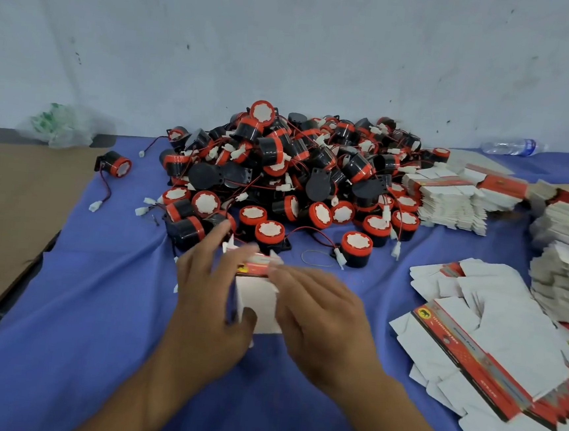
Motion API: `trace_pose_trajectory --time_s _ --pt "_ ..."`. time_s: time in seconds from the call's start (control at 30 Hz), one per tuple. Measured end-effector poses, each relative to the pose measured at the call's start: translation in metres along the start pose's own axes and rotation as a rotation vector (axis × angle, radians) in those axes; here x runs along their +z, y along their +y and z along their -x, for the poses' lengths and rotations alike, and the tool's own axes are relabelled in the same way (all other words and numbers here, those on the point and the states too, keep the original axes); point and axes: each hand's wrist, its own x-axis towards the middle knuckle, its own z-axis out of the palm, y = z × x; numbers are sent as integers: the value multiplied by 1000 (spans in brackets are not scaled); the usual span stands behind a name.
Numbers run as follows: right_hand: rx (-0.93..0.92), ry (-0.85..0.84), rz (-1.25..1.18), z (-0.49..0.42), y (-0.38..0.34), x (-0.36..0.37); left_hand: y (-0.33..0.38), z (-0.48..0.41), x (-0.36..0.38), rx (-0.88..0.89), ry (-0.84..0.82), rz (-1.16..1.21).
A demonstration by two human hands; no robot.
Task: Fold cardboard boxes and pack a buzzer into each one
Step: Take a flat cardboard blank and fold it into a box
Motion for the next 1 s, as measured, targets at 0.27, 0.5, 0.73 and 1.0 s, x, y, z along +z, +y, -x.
trace_pose_trajectory --time_s 0.27,0.5,0.73,1.0 --pt "671 -324 -587 3 8 0 6 9 3 -175 23 425" --pt "701 -713 -1266 2 5 -4 6 4 -2 -331 14 947" --pt "765 -458 -1457 -5 14 -12 4 4 -3 -306 -110 803" --pt "942 -197 -1446 -6 10 -12 2 2 -8 -72 -360 650"
